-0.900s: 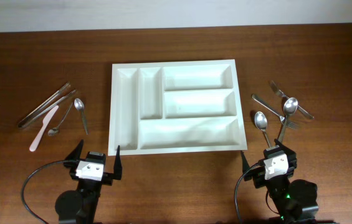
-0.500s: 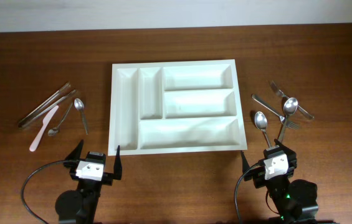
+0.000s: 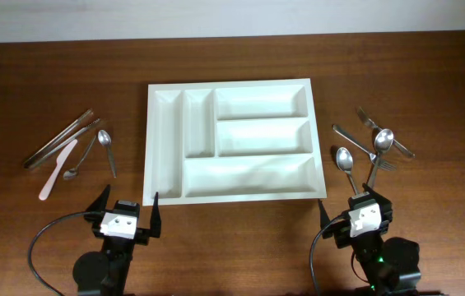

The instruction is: Pack container

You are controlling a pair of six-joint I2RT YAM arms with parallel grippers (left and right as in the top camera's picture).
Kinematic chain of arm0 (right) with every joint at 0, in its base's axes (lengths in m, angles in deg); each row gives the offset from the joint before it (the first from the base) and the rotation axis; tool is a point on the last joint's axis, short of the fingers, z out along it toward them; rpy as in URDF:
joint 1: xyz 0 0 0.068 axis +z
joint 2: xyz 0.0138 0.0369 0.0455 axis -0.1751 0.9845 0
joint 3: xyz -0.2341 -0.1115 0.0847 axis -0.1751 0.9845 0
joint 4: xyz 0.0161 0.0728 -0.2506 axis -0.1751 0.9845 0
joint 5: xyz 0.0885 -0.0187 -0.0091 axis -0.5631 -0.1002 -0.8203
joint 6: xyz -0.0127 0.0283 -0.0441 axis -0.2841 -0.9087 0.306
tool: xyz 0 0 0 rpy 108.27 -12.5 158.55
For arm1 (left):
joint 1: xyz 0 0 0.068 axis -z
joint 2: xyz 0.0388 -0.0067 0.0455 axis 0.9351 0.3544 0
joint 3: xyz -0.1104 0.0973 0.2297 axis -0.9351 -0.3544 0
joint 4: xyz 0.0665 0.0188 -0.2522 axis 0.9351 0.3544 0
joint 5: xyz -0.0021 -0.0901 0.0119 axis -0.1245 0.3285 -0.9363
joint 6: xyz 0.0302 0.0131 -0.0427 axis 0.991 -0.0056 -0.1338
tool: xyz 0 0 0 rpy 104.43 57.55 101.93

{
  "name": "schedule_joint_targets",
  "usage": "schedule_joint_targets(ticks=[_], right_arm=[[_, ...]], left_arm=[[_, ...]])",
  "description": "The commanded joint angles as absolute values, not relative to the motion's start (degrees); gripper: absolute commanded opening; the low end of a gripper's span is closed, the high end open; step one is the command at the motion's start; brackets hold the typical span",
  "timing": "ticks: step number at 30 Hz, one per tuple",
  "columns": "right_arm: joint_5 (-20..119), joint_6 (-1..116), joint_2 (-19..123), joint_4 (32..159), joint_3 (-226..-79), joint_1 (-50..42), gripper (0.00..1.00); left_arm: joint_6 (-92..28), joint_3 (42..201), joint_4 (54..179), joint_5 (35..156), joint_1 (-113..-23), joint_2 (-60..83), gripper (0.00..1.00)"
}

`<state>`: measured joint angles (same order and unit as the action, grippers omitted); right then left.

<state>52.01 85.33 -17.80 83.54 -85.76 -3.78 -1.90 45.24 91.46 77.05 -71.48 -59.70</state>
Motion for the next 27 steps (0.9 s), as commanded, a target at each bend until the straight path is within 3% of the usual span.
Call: schedule_joint_targets(ticks=[1, 7, 14, 27], right_arm=[[54.24, 85.70, -18.52, 80.29, -85.11, -4.17, 0.99], [53.63, 78.07, -18.52, 80.05, -90.00, -4.17, 0.99], [53.63, 74.05, -13.73, 99.24, -108.54, -4.17, 0.99], [53.41, 74.03, 22.62, 135.52, -154.37, -4.17, 0.99]], left_arm=[[-2.60, 44.80, 91.29, 76.86, -71.66, -60.18, 0.99], [-2.60, 44.80, 91.29, 76.84, -71.66, -60.18, 0.99], [-2.60, 44.80, 91.29, 76.86, -71.66, -60.18, 0.99], [-2.60, 44.80, 91.29, 76.86, -71.66, -60.18, 0.99]])
